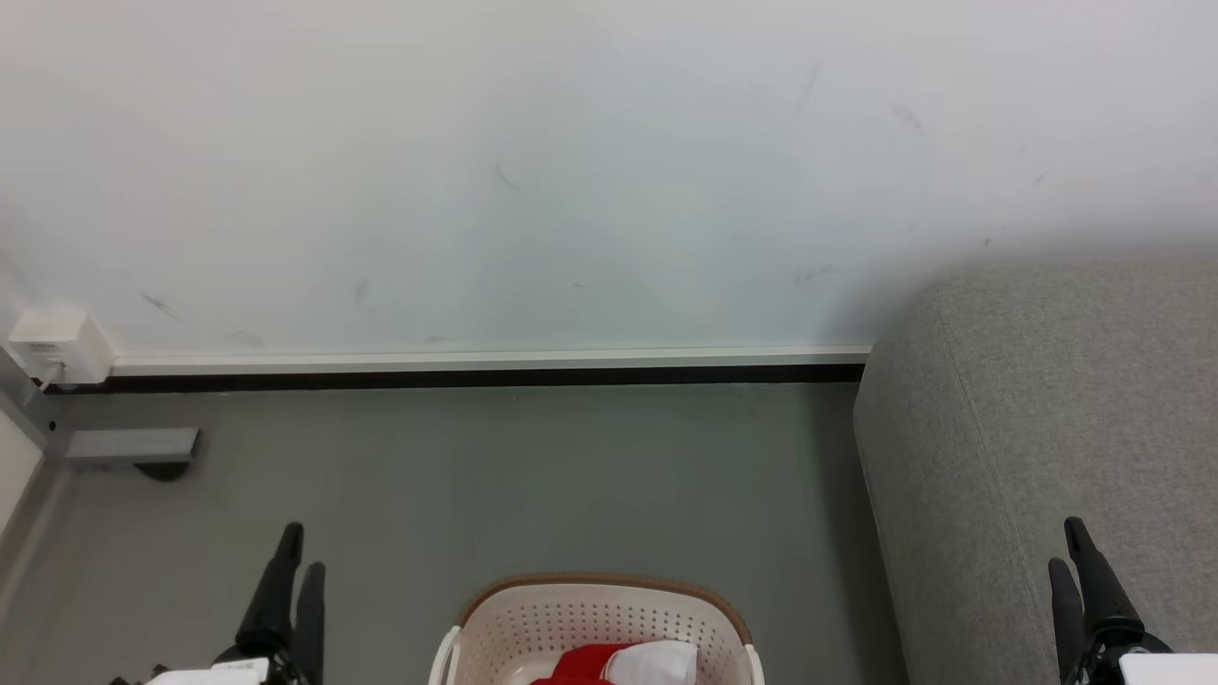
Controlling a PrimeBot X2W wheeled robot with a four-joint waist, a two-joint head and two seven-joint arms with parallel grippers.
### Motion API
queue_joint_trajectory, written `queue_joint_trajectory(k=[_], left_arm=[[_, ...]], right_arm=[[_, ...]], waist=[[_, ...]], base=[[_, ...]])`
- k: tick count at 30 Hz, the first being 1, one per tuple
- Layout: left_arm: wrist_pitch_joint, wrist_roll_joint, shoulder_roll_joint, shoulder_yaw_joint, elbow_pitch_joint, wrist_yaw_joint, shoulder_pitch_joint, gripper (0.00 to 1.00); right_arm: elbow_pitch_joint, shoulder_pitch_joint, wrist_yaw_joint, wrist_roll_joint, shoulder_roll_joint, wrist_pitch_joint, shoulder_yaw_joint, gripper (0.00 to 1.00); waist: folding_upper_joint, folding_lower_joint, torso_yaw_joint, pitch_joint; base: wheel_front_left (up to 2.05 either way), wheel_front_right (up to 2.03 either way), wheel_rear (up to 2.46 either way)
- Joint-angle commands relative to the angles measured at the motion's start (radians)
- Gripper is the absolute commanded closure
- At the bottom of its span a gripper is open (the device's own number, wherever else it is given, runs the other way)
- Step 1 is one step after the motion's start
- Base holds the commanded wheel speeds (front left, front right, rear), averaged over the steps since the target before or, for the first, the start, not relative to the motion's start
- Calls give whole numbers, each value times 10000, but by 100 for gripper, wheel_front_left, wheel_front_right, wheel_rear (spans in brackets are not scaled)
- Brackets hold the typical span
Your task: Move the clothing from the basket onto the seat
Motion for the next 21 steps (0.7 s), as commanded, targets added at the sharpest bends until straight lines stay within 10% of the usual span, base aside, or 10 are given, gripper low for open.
queue_joint_trajectory(k=[1, 21], left_arm=[[-121, -14, 37, -9, -275, -15, -157, 0], [-1014, 2052, 60, -83, -1038, -37, -27, 0]], right_arm=[[-284, -204, 21, 28, -86, -118, 122, 0], [-1091, -352, 26, -1311, -157, -1059, 876, 0]], waist=[[0, 0, 5, 1], [0, 0, -29, -36]], base=[[0, 0, 0], [0, 0, 0]])
